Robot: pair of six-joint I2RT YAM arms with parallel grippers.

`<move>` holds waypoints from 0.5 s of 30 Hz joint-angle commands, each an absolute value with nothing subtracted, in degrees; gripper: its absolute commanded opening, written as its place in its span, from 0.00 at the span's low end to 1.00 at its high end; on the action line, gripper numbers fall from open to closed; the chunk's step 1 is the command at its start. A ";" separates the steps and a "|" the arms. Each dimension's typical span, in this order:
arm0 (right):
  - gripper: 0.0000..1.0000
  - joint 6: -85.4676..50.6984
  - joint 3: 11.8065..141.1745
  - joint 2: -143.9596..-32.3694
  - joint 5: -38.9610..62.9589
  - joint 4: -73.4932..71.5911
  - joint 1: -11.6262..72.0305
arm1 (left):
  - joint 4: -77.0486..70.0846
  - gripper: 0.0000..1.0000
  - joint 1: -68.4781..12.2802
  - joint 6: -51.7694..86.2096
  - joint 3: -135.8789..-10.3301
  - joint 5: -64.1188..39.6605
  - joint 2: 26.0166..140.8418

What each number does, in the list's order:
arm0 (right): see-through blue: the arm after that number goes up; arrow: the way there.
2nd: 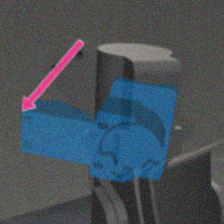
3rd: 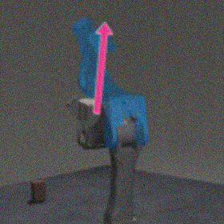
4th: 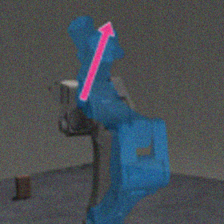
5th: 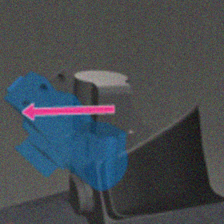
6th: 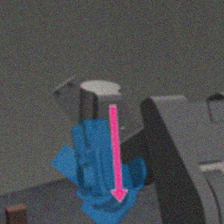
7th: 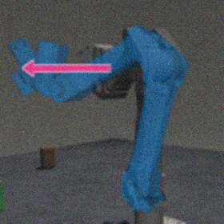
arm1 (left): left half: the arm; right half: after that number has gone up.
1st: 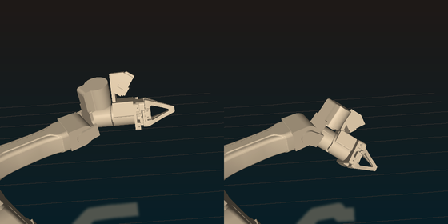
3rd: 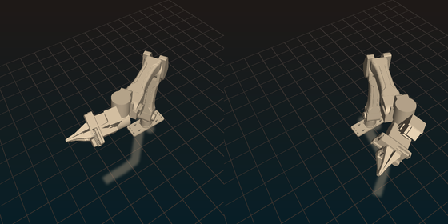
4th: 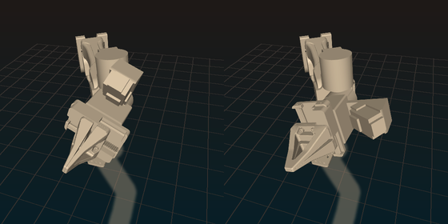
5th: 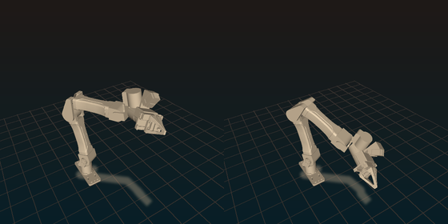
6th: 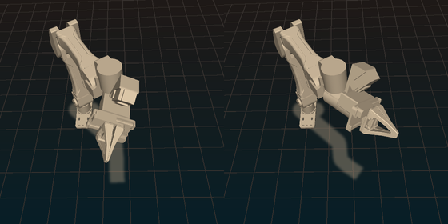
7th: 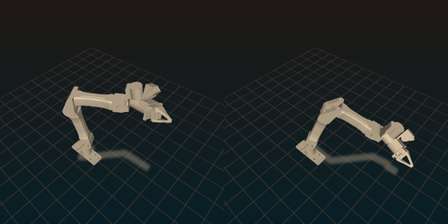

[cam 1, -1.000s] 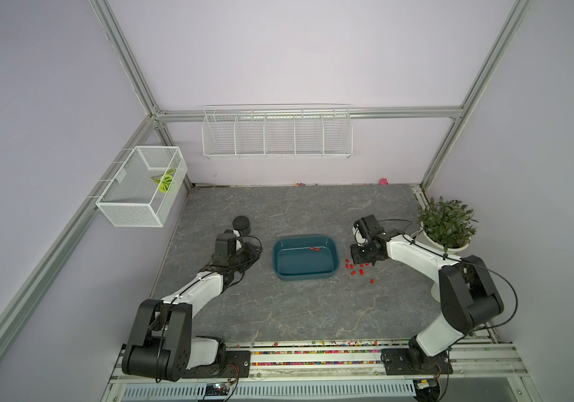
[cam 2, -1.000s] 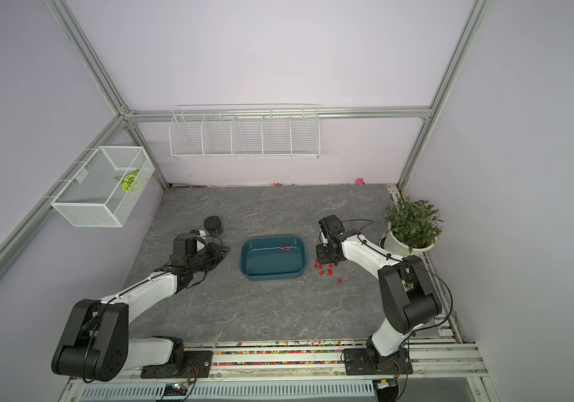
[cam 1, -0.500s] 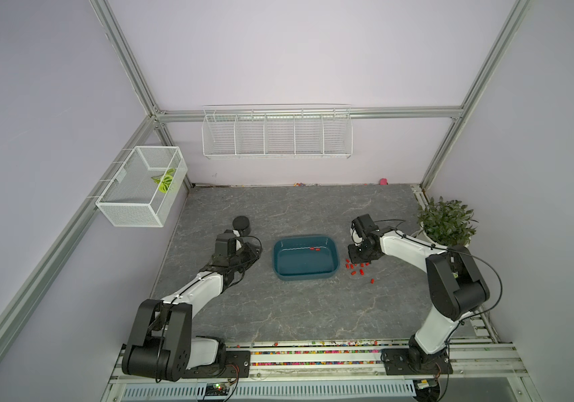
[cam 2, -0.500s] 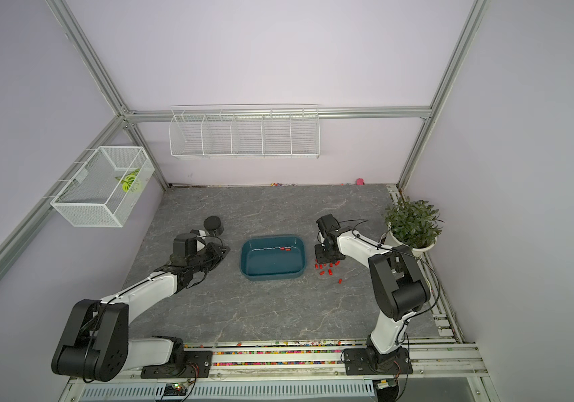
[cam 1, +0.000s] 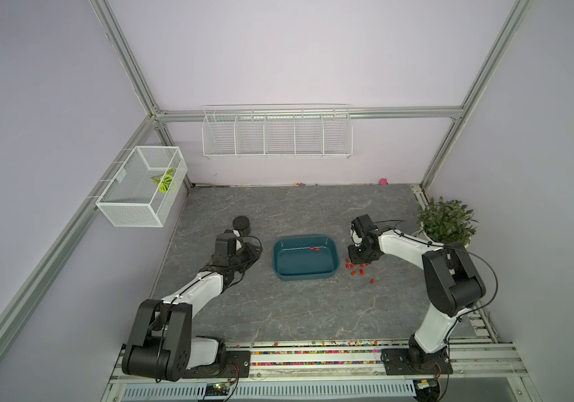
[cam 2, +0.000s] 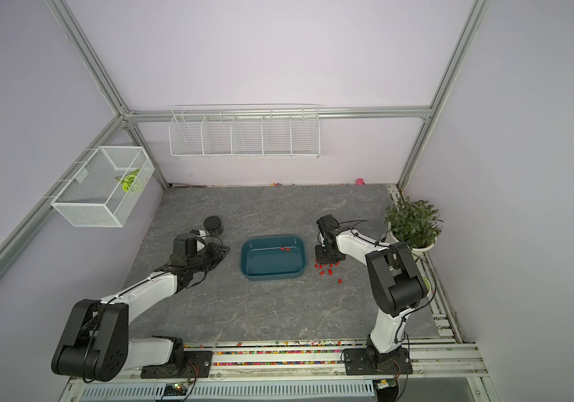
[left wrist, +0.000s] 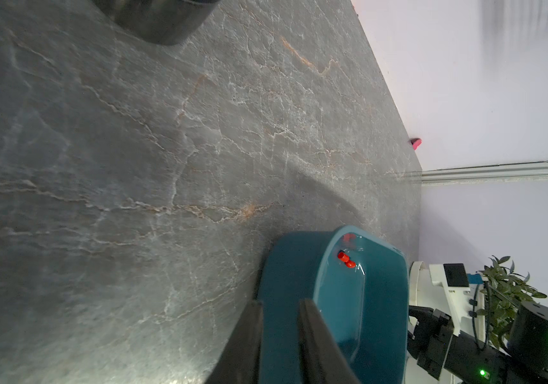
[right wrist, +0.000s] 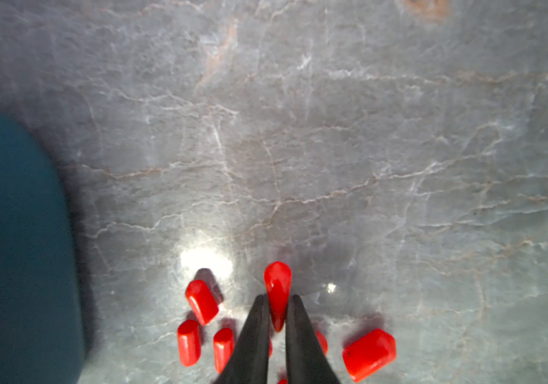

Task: Take the screw protection sleeves out of the storage box
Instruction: Place the screw protection sleeve at the center of the board.

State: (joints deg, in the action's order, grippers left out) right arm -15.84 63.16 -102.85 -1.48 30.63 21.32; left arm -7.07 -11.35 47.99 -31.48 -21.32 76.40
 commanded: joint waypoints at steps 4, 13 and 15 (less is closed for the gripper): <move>0.18 -16.52 64.04 -103.91 -1.51 32.59 21.10 | -7.92 0.26 -11.19 48.25 -31.31 -21.82 76.47; 0.26 -16.70 63.95 -102.26 -2.03 33.55 21.06 | -7.92 0.26 -11.18 48.28 -31.34 -21.79 76.52; 0.28 -16.79 63.90 -101.96 -1.99 33.71 20.98 | -7.99 0.26 -11.22 48.27 -31.33 -21.74 76.53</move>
State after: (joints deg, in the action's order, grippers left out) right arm -16.25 63.20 -103.04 -1.50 31.57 21.28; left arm -7.07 -11.35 47.99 -31.48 -21.30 76.40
